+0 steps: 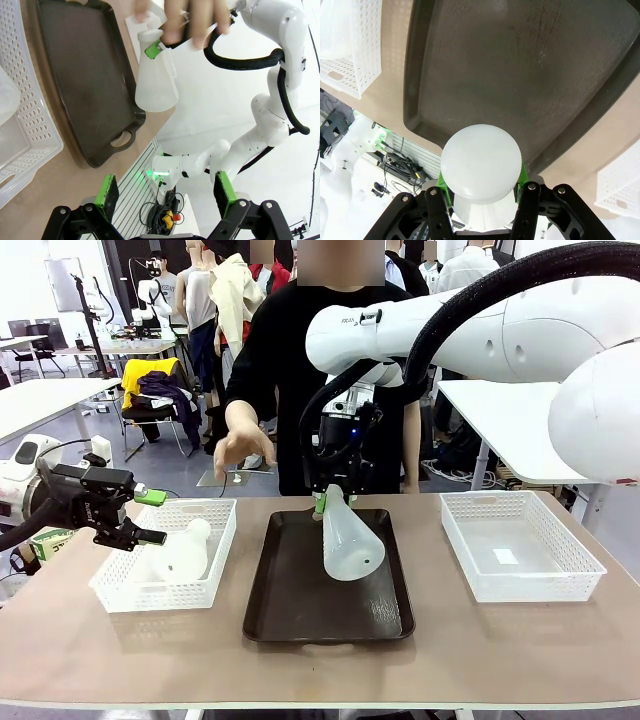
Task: Prepare the laboratory tools.
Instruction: Place the picked Big flask upright in the Handle tray as instructed by the person.
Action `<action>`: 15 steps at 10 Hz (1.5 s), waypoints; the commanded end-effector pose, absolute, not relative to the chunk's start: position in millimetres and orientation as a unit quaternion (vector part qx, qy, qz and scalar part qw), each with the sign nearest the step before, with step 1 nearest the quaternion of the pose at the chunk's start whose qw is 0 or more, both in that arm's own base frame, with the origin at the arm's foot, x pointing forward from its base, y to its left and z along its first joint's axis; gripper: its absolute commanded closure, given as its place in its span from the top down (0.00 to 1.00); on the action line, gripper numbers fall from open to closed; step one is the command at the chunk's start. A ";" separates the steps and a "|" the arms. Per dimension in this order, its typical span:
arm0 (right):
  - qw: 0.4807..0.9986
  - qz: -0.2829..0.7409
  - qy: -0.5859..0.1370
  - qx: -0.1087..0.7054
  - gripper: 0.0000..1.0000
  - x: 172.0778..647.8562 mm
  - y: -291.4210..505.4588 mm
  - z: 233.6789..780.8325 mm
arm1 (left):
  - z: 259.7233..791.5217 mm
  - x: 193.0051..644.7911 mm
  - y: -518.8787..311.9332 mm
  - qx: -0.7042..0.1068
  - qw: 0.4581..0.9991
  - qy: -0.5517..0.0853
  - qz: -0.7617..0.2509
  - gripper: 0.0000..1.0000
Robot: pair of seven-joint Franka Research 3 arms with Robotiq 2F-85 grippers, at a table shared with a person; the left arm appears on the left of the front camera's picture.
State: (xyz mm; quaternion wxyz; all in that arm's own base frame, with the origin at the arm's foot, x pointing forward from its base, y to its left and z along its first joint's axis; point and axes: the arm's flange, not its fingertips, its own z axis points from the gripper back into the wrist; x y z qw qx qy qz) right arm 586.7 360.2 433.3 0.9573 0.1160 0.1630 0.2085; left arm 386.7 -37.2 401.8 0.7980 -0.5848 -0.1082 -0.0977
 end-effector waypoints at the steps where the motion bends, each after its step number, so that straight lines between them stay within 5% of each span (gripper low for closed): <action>1: 0.957 0.209 0.165 0.115 0.00 585.8 359.8 434.5 | 400.3 386.0 -37.9 -0.594 0.789 -0.122 -0.102 1.00; 15: 0.957 0.208 0.163 0.116 0.00 586.7 360.2 433.3 | 400.3 386.0 -37.9 -0.594 0.789 -0.122 -0.102 1.00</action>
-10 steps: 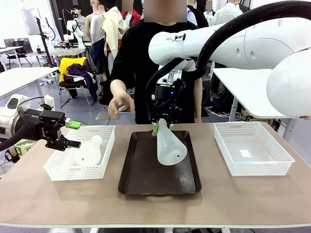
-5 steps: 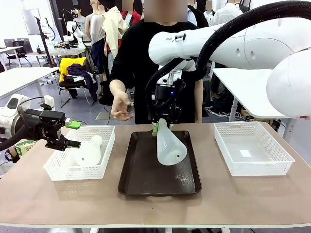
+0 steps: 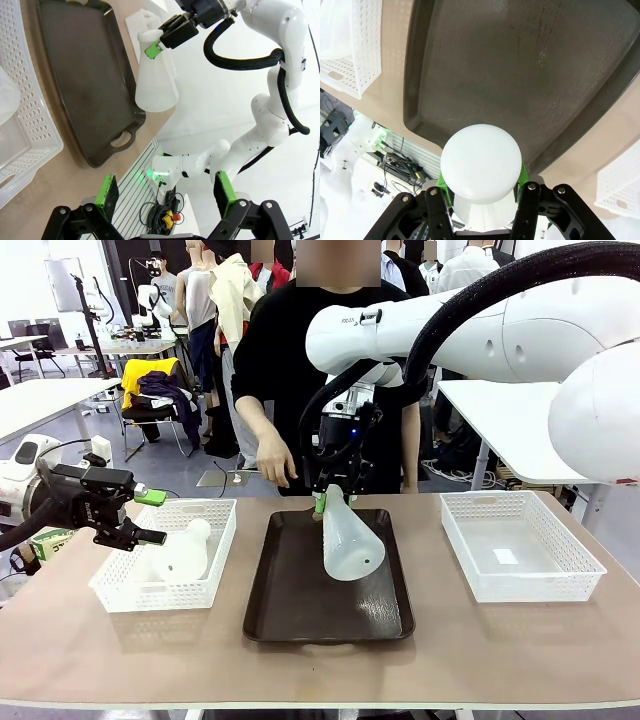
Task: Prepare the laboratory tools.
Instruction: Place the picked Big flask upright in the Handle tray as instructed by the person.
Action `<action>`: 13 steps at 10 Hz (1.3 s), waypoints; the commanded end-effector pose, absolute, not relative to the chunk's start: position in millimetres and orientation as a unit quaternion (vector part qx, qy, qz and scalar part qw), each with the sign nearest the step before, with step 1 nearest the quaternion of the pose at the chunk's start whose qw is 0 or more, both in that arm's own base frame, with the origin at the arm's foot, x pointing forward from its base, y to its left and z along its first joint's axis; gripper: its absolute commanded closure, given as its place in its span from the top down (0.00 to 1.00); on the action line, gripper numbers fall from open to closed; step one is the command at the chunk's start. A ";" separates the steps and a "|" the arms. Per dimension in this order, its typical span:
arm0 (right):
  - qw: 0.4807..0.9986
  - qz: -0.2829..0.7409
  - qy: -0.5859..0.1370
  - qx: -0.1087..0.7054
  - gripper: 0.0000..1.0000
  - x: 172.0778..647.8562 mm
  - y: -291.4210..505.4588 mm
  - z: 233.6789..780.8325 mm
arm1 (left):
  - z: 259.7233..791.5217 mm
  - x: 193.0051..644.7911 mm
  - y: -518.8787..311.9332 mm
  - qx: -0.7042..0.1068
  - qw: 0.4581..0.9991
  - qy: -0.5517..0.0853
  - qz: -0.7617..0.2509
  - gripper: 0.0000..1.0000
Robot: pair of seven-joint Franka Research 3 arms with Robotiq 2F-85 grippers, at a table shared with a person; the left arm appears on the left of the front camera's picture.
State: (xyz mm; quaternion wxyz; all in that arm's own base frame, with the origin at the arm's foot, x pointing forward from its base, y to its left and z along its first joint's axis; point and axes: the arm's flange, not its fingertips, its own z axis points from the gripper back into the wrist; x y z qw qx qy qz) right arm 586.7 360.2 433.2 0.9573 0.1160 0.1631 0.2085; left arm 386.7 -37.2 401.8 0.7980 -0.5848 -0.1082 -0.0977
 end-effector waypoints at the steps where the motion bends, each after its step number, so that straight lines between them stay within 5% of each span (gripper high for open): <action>1: 0.951 0.246 0.150 0.112 0.00 582.9 357.6 440.2 | 400.3 386.0 -37.9 -0.594 0.789 -0.122 -0.102 1.00; 7: 0.869 0.448 0.034 0.208 0.00 566.5 325.1 483.4 | 400.3 386.0 -37.9 -0.594 0.789 -0.122 -0.102 1.00; 13: 0.692 0.642 -0.122 0.306 0.00 574.1 293.6 477.2 | 400.3 386.0 -37.9 -0.594 0.789 -0.122 -0.102 1.00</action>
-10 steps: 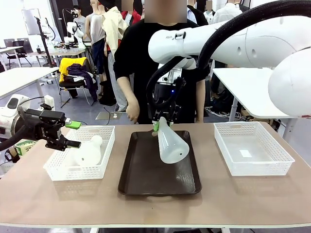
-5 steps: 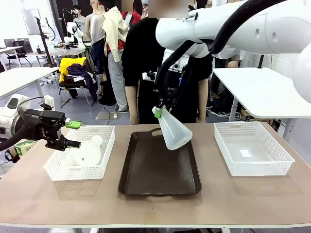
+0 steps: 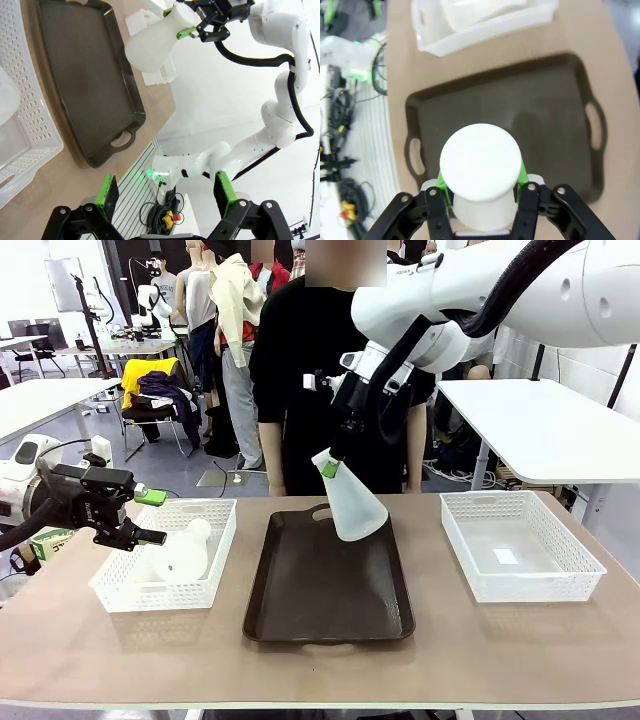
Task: Prepare the laboratory tools.
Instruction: Place the picked Big flask upright in the Handle tray as instructed by the person.
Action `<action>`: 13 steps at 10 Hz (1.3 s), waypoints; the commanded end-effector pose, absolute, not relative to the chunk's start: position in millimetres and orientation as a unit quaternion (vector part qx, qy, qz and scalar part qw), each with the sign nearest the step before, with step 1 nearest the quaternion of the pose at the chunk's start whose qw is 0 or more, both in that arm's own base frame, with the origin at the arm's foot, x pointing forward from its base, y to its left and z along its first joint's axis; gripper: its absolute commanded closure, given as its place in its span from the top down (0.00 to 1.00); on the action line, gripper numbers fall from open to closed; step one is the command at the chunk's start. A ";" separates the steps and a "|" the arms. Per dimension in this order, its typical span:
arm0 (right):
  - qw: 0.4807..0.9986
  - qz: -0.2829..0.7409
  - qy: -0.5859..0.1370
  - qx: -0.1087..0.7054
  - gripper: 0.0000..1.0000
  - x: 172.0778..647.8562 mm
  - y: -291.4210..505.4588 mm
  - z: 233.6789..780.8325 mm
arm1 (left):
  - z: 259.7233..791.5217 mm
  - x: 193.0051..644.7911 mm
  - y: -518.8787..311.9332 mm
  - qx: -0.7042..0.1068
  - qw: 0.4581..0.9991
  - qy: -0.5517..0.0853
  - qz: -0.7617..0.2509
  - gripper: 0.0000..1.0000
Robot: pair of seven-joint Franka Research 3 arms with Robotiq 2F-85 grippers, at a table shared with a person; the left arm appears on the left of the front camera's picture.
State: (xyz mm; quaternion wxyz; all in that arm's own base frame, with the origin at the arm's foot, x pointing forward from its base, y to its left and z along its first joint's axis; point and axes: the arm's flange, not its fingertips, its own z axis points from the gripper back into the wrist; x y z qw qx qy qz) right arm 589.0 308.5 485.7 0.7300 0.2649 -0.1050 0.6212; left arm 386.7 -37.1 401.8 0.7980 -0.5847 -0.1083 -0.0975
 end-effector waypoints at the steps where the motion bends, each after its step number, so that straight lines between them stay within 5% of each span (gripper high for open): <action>1: 0.676 0.651 -0.138 0.318 0.00 574.3 291.6 476.0 | 400.3 386.0 -37.9 -0.594 0.789 -0.122 -0.102 1.00; 3: 0.720 0.614 -0.113 0.305 0.00 578.2 294.0 476.7 | 400.3 386.0 -37.9 -0.594 0.789 -0.122 -0.102 1.00; 9: 0.656 0.679 -0.145 0.297 0.00 588.7 310.7 472.0 | 400.3 386.0 -37.9 -0.594 0.789 -0.122 -0.102 1.00; 13: 0.604 0.675 -0.273 0.324 0.00 603.6 294.5 459.7 | 400.3 386.0 -37.9 -0.594 0.789 -0.122 -0.102 1.00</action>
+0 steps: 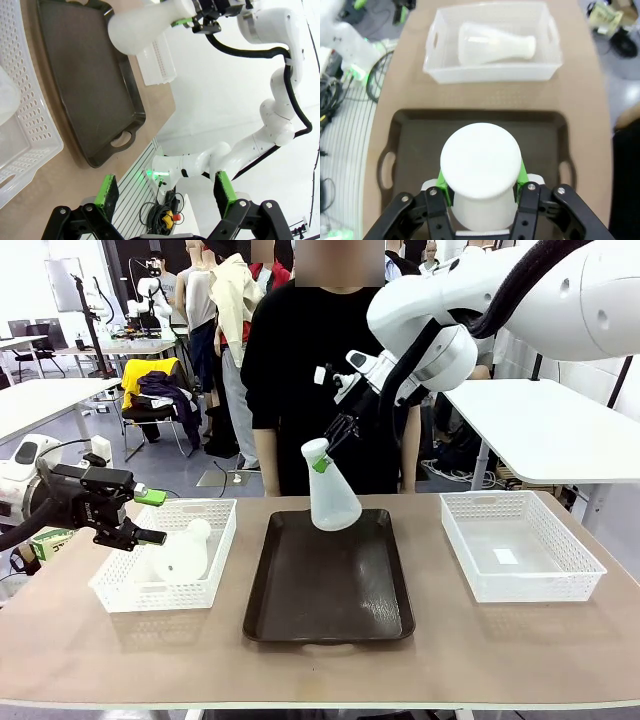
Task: Prepare the laboratory tools.
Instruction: Place the picked Big flask upright in the Handle tray as instructed by the person.
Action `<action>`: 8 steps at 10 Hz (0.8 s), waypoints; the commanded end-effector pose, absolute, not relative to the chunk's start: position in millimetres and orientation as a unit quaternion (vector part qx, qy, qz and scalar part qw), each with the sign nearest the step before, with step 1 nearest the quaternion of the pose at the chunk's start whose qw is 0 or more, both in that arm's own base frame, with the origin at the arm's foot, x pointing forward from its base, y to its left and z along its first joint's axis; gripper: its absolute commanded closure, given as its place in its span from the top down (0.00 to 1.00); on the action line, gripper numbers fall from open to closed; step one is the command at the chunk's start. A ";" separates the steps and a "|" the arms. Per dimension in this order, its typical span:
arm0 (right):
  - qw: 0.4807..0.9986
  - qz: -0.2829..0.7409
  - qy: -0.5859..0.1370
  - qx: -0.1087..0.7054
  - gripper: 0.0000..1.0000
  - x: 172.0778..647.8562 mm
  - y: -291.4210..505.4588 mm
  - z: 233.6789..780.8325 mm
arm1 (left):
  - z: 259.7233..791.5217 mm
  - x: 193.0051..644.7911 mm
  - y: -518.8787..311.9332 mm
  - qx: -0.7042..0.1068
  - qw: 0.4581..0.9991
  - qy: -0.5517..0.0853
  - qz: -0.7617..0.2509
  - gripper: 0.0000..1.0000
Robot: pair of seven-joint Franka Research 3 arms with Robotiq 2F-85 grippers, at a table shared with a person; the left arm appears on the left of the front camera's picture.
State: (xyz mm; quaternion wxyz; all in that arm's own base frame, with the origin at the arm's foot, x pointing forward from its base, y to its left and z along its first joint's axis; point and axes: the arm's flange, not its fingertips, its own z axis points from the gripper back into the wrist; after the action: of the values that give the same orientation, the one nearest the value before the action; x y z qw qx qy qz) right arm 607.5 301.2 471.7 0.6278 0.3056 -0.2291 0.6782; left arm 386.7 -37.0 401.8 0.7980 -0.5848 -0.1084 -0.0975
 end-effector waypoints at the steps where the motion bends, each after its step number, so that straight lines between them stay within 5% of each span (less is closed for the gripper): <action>1: 0.595 0.672 -0.294 0.330 0.00 607.3 292.7 451.3 | 400.3 386.0 -37.9 -0.594 0.789 -0.122 -0.102 1.00; 8: 0.585 0.652 -0.299 0.379 0.00 628.7 302.4 395.2 | 400.3 386.0 -37.9 -0.594 0.789 -0.122 -0.102 1.00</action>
State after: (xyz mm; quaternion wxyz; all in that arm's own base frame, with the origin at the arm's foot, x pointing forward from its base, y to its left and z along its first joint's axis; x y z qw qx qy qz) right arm 627.2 304.1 397.4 0.5997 0.3708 -0.2879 0.6480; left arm 386.7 -37.0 401.8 0.7980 -0.5848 -0.1083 -0.0975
